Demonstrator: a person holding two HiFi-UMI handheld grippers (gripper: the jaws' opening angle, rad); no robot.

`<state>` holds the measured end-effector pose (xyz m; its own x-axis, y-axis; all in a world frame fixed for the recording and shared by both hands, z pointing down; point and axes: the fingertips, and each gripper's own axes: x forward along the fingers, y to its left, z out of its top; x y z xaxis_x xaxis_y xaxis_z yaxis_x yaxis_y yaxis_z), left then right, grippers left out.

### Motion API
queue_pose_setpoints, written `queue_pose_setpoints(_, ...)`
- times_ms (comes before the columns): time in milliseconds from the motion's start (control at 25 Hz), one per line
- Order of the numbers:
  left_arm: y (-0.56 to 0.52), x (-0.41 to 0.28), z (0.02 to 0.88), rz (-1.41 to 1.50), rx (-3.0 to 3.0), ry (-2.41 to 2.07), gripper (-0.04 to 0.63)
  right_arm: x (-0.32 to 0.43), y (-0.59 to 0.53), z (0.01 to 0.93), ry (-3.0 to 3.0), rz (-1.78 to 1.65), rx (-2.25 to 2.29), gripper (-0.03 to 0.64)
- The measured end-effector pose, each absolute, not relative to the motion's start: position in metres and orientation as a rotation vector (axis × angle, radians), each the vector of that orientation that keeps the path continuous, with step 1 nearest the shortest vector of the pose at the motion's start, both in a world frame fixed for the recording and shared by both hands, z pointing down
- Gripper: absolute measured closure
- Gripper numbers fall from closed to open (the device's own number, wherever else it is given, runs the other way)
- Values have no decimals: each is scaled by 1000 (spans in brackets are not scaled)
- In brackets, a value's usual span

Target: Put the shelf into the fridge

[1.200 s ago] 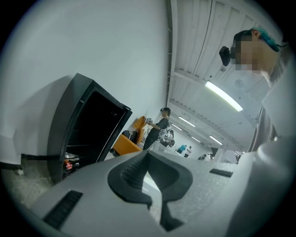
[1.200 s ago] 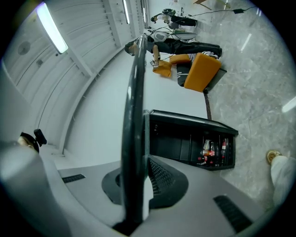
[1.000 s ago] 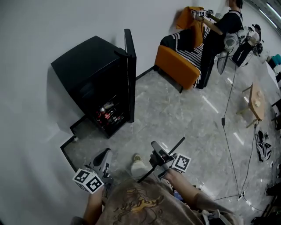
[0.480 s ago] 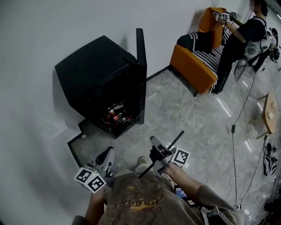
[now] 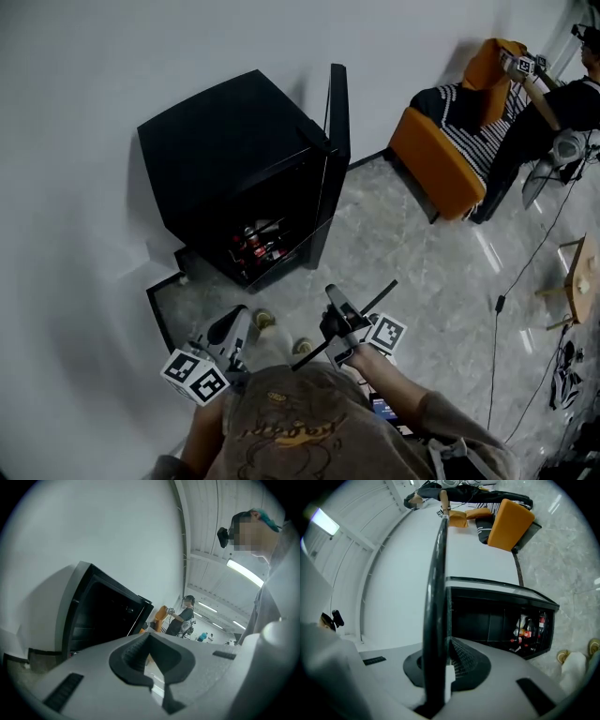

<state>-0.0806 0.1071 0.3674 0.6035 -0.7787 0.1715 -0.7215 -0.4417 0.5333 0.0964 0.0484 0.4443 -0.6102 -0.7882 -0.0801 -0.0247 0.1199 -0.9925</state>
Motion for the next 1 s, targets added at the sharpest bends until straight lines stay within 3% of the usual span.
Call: queue_pose_setpoints(1000,52,-88,408,-68,2237,-1174,594,66,-21,517,1669,-1591,-816,589)
